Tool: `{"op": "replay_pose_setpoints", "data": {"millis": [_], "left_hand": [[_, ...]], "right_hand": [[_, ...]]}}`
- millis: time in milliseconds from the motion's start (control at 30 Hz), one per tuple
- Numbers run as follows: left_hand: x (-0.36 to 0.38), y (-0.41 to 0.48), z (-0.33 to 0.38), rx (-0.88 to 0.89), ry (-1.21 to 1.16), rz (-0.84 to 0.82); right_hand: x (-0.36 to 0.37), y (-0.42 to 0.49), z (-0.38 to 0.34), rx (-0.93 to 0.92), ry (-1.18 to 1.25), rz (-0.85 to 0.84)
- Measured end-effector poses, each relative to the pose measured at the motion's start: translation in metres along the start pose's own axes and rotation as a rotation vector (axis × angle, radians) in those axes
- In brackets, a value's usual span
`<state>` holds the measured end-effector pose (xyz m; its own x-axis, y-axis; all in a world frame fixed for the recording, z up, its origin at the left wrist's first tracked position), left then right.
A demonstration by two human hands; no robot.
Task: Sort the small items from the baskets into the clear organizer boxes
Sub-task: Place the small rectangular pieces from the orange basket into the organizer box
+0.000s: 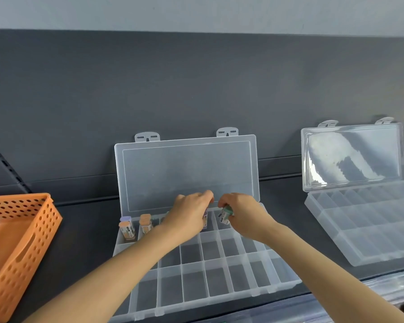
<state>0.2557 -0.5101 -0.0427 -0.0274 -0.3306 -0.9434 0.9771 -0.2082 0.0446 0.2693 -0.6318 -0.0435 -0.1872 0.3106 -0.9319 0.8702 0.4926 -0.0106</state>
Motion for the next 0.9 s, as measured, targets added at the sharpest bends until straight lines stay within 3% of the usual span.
{"op": "replay_pose_setpoints", "data": {"millis": [233, 900], "left_hand": [[-0.004, -0.005, 0.001, -0.016, 0.067, 0.027], [-0.016, -0.006, -0.005, -0.050, 0.093, 0.034]], "right_hand": [[0.010, 0.010, 0.000, -0.063, 0.054, 0.015], [0.005, 0.019, 0.000, -0.093, -0.117, -0.017]]}}
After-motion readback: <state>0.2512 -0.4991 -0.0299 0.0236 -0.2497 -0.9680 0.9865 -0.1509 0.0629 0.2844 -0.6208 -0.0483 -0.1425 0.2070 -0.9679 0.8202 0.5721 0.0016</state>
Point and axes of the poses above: each hand's wrist, its own y-axis towards the middle knuckle, its own x-axis out of the palm, z = x × y, the point moved 6 cm from there along y, towards the middle knuckle, and after that the axes turned 6 degrees about -x, right-handed, at the moved point
